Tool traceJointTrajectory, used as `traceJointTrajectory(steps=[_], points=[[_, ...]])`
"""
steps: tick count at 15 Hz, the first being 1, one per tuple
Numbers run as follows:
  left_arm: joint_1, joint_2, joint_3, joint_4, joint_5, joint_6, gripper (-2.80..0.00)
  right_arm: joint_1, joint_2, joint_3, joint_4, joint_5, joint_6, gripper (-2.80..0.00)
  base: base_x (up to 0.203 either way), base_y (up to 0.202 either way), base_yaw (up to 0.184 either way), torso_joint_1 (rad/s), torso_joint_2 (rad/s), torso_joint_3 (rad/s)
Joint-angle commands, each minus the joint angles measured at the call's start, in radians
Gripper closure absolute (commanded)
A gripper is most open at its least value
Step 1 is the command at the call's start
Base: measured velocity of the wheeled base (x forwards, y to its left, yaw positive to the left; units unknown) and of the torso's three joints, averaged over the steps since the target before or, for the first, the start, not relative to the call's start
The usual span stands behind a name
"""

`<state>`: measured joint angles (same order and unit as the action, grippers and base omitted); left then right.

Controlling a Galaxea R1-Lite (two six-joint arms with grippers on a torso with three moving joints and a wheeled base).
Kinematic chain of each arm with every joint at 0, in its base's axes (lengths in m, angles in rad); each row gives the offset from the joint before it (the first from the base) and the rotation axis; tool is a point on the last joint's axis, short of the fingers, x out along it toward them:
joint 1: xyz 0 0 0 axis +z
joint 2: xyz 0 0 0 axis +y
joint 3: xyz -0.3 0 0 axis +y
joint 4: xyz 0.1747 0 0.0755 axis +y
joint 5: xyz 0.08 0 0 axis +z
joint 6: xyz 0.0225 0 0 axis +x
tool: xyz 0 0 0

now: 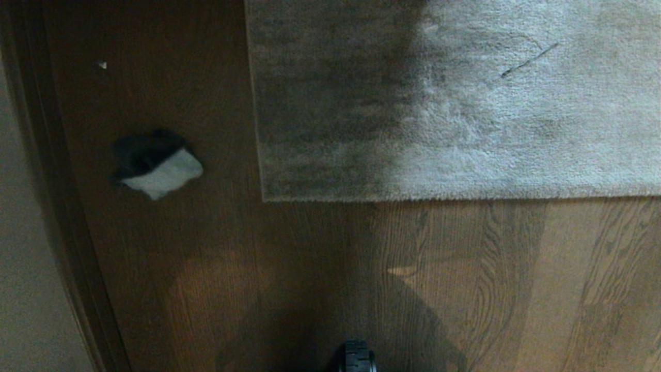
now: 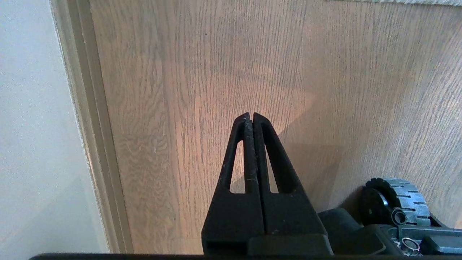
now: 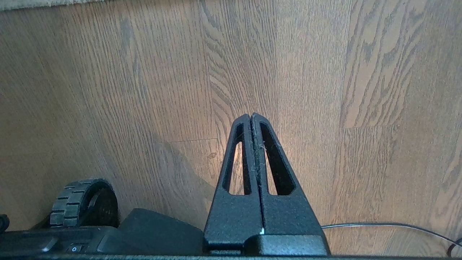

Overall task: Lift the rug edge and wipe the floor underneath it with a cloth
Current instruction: Pick up the rag

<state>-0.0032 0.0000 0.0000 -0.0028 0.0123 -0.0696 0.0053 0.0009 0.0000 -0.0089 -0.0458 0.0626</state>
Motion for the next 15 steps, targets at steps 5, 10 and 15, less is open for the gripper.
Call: traceJointTrajectory(steps=[5, 10, 15], points=[[0.0, 0.0, 0.0, 0.0, 0.0, -0.002, 0.0, 0.001, 0.0, 0.0, 0.0, 0.0, 0.0, 0.0, 0.0, 0.0, 0.0, 0.0, 0.0, 0.0], [0.0, 0.007, -0.003, 0.007, -0.004, 0.007, 0.0, 0.001, 0.001, 0.0, 0.0, 0.0, 0.0, 0.0, 0.0, 0.0, 0.0, 0.0, 0.0, 0.0], [-0.02, 0.225, -0.063, -0.013, -0.043, 0.035, 0.0, 0.001, 0.001, 0.0, 0.0, 0.0, 0.0, 0.0, 0.0, 0.0, 0.0, 0.0, 0.0, 0.0]])
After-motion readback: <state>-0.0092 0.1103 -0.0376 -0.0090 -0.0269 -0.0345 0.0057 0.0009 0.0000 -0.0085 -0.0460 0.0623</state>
